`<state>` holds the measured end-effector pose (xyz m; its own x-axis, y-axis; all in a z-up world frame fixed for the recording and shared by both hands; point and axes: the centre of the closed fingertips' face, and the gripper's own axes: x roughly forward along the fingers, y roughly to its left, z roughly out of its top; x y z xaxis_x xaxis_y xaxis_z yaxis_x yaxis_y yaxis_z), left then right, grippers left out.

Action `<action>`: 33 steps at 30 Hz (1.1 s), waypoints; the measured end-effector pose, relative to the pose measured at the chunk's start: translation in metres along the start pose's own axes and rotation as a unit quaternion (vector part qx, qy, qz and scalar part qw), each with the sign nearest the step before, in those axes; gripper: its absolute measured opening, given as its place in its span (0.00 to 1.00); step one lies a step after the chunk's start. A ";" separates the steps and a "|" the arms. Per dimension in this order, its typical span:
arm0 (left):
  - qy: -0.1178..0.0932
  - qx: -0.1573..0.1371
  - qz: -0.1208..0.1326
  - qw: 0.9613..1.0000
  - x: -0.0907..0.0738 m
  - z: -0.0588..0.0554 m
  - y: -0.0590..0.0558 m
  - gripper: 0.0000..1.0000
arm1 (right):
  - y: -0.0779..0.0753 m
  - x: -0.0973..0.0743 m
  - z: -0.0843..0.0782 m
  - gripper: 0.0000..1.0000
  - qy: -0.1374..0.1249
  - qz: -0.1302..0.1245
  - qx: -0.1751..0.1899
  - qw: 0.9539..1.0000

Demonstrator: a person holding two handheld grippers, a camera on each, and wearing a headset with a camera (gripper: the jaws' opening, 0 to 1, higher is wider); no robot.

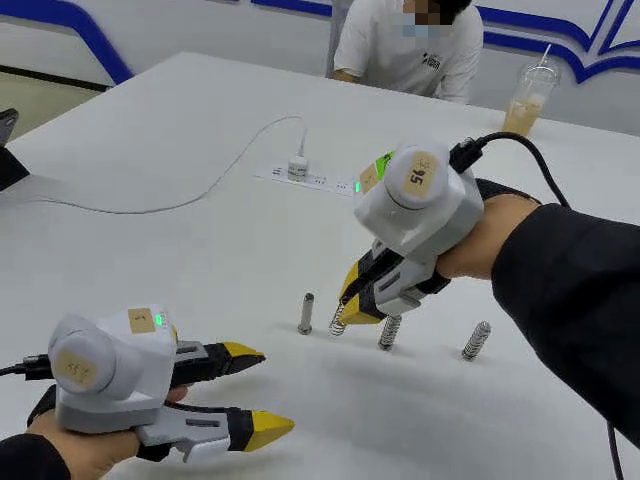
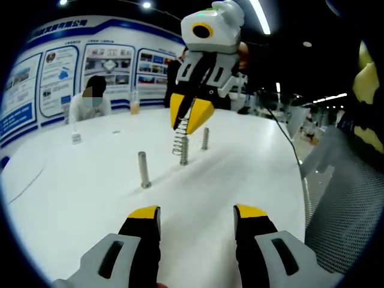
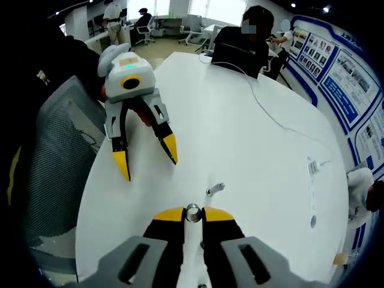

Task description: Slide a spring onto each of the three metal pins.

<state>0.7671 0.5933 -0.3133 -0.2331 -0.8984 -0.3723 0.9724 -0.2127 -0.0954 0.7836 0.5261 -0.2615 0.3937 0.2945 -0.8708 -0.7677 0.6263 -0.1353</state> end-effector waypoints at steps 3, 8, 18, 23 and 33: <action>0.000 0.000 0.000 1.000 0.000 0.000 0.000 0.50 | -0.005 -0.001 0.000 0.12 0.000 -0.002 0.002 1.000; 0.000 -0.001 0.000 1.000 0.001 -0.001 0.000 0.50 | -0.013 -0.002 0.003 0.12 0.000 -0.006 0.002 1.000; 0.001 -0.002 0.002 1.000 0.000 -0.001 0.001 0.50 | -0.024 -0.001 0.011 0.12 -0.004 -0.016 0.000 1.000; 0.000 -0.003 0.001 1.000 0.001 -0.002 0.001 0.50 | -0.026 0.000 0.015 0.12 -0.005 -0.019 -0.003 1.000; 0.001 -0.003 0.002 1.000 0.000 -0.002 0.001 0.50 | -0.029 0.004 0.023 0.12 0.003 -0.020 -0.013 1.000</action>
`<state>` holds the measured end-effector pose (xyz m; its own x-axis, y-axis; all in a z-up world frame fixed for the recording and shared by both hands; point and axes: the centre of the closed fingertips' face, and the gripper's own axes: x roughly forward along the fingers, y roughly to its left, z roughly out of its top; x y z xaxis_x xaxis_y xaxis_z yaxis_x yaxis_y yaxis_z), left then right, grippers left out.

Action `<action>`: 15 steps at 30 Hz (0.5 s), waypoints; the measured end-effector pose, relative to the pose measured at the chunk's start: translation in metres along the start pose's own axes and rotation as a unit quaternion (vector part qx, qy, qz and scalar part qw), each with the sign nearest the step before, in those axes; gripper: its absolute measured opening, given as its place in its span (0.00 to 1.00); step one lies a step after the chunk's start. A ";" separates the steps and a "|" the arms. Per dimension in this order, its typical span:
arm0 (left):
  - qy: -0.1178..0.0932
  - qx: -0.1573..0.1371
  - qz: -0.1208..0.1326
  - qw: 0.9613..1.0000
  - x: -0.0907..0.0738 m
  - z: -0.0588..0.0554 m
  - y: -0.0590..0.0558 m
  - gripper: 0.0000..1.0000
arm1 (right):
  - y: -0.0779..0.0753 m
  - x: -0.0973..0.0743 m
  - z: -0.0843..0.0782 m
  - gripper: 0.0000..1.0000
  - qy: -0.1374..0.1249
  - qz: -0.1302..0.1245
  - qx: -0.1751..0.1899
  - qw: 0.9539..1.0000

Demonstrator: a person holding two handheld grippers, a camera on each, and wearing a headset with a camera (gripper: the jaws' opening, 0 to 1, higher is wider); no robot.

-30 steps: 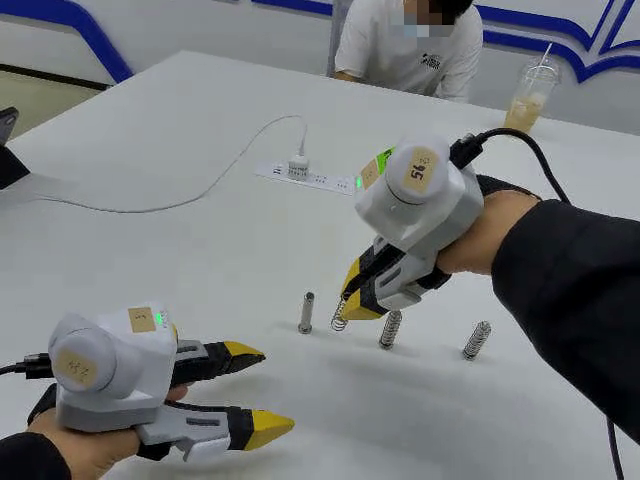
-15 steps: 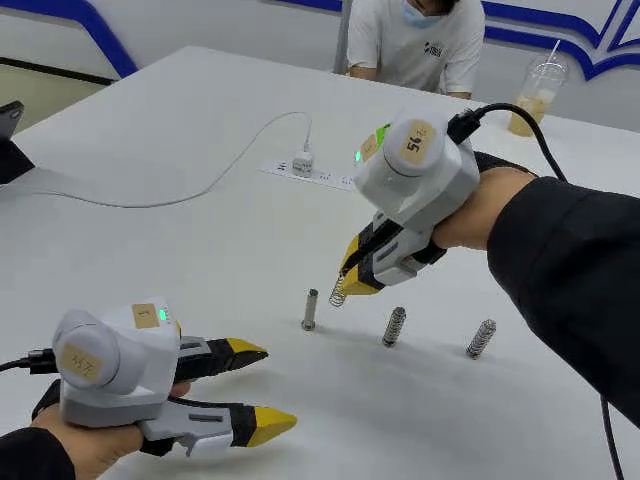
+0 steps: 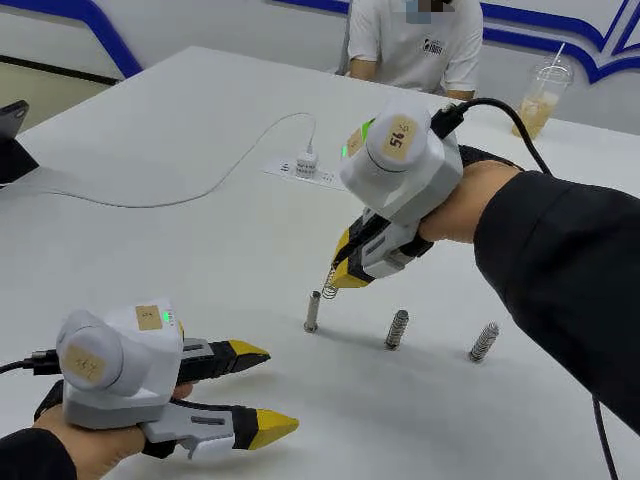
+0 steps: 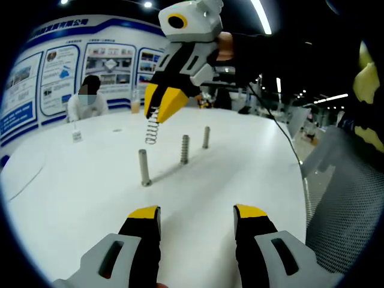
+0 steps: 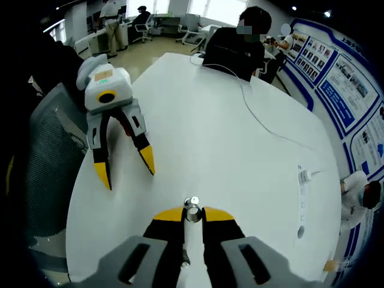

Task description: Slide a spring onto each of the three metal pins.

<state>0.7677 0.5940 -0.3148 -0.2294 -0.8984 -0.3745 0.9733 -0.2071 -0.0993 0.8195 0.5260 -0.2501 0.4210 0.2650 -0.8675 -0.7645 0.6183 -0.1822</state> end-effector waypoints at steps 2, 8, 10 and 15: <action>0.000 0.000 0.000 1.000 0.000 0.000 0.000 0.50 | 0.000 0.001 0.002 0.12 0.001 0.001 -0.002 1.000; -0.001 -0.001 0.000 1.000 -0.001 0.000 0.000 0.50 | 0.000 0.007 0.004 0.12 0.006 0.005 -0.005 1.000; -0.001 -0.002 0.001 1.000 -0.001 0.000 0.001 0.50 | 0.000 0.008 0.004 0.12 0.007 0.006 -0.006 1.000; -0.002 -0.003 0.002 1.000 -0.002 -0.001 0.000 0.50 | -0.001 0.008 0.004 0.12 0.008 0.006 -0.004 1.000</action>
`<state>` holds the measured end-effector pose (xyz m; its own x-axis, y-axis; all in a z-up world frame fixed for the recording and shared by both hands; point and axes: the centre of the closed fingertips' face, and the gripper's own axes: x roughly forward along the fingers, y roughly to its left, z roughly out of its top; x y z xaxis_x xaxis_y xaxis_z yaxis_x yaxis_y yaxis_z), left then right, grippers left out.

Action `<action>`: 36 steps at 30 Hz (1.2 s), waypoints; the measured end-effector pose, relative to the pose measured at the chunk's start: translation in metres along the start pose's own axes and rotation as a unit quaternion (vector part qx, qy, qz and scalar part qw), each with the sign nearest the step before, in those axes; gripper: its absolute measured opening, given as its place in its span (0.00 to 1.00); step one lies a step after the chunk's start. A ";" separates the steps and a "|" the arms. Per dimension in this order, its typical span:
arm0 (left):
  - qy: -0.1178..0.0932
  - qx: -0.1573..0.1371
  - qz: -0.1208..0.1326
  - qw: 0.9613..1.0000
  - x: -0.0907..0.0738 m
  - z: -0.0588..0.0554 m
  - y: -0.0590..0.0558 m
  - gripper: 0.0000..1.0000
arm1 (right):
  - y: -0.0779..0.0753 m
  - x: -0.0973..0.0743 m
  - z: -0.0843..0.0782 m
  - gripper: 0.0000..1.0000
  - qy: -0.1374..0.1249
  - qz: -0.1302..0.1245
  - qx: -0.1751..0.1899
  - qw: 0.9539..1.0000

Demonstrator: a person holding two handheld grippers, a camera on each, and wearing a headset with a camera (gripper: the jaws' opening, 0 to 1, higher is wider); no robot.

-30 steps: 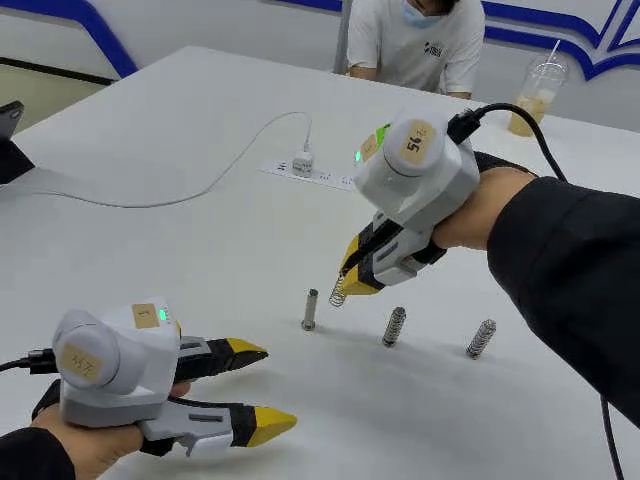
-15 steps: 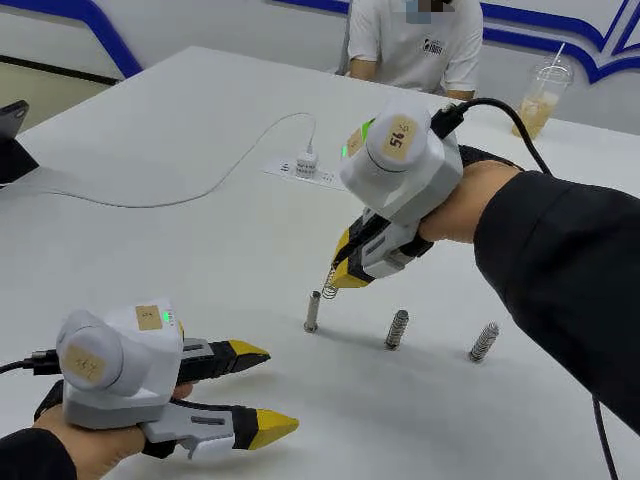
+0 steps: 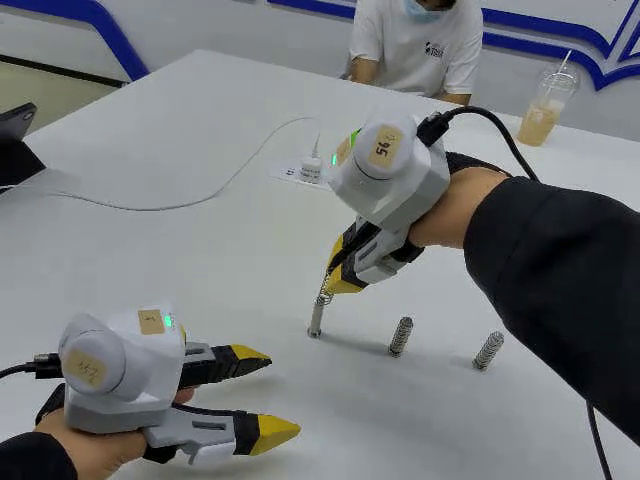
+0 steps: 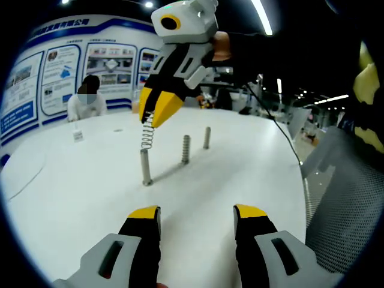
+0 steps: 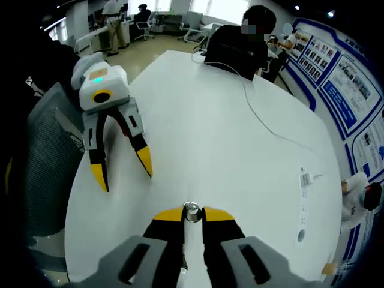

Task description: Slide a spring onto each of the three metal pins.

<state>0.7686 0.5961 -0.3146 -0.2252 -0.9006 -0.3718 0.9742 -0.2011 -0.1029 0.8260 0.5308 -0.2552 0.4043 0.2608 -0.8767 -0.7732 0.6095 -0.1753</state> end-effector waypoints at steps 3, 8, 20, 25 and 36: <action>0.000 -0.001 0.000 1.000 0.000 0.000 0.000 0.50 | 0.000 0.001 0.001 0.12 0.001 0.001 0.000 1.000; -0.002 -0.002 0.001 1.000 0.000 0.000 0.001 0.50 | 0.002 0.003 0.000 0.12 0.003 0.005 0.000 1.000; -0.004 -0.004 0.003 1.000 0.000 0.000 0.002 0.49 | -0.001 0.008 -0.002 0.12 0.008 0.009 0.003 1.000; -0.005 -0.005 0.004 1.000 0.000 -0.001 0.004 0.49 | -0.001 0.010 -0.002 0.12 0.010 0.012 0.003 1.000; -0.006 -0.006 0.005 1.000 0.000 -0.001 0.005 0.49 | 0.001 0.019 -0.005 0.12 0.021 0.021 0.003 1.000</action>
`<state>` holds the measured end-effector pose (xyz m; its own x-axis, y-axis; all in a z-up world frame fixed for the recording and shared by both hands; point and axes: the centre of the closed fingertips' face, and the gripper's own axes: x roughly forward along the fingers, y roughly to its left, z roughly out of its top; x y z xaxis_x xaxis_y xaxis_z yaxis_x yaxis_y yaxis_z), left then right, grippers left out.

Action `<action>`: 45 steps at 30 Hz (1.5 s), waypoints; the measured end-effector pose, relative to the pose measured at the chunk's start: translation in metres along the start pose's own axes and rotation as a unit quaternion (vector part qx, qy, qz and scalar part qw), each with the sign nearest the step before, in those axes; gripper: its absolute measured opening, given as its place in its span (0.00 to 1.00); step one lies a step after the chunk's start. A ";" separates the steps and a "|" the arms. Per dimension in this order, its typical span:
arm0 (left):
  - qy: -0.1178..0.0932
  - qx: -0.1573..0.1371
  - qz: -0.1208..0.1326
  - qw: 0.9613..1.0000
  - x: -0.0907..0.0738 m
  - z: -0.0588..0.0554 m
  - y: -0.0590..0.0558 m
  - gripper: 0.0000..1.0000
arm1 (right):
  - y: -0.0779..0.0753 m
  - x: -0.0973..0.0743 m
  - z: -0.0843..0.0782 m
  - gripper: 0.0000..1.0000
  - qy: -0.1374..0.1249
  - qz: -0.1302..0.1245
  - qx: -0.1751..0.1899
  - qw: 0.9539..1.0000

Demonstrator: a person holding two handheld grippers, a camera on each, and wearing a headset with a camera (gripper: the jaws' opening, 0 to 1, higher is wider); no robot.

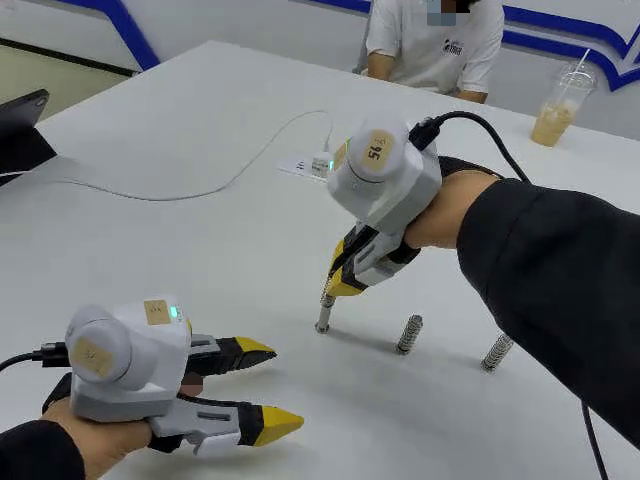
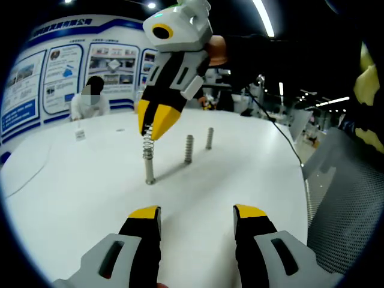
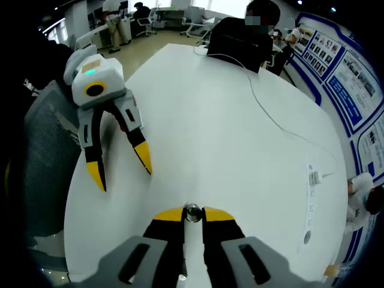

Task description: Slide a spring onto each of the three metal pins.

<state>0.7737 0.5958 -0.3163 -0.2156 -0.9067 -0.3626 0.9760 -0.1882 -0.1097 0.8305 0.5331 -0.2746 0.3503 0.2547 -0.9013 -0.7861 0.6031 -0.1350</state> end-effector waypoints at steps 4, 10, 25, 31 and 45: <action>0.000 0.000 0.000 1.000 0.000 0.000 0.000 0.49 | 0.000 0.004 -0.002 0.12 0.003 0.003 0.003 1.000; -0.001 -0.001 0.002 1.000 0.000 0.000 0.001 0.50 | 0.000 0.009 -0.005 0.12 0.008 0.008 0.008 1.000; -0.001 -0.005 0.002 1.000 0.001 -0.002 0.001 0.50 | 0.000 0.025 -0.013 0.12 0.014 0.014 0.016 1.000; -0.001 -0.007 0.001 1.000 0.002 -0.003 0.000 0.50 | 0.001 0.032 -0.014 0.12 0.018 0.015 0.016 1.000; 0.000 -0.008 0.001 1.000 0.002 -0.004 0.001 0.50 | 0.001 0.040 -0.019 0.13 0.016 0.013 0.029 0.999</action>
<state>0.7742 0.5954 -0.3210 -0.2128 -0.9071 -0.3632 0.9759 -0.1793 -0.1241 0.8339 0.5296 -0.3181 0.3128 0.2464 -0.9173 -0.7638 0.6394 -0.0887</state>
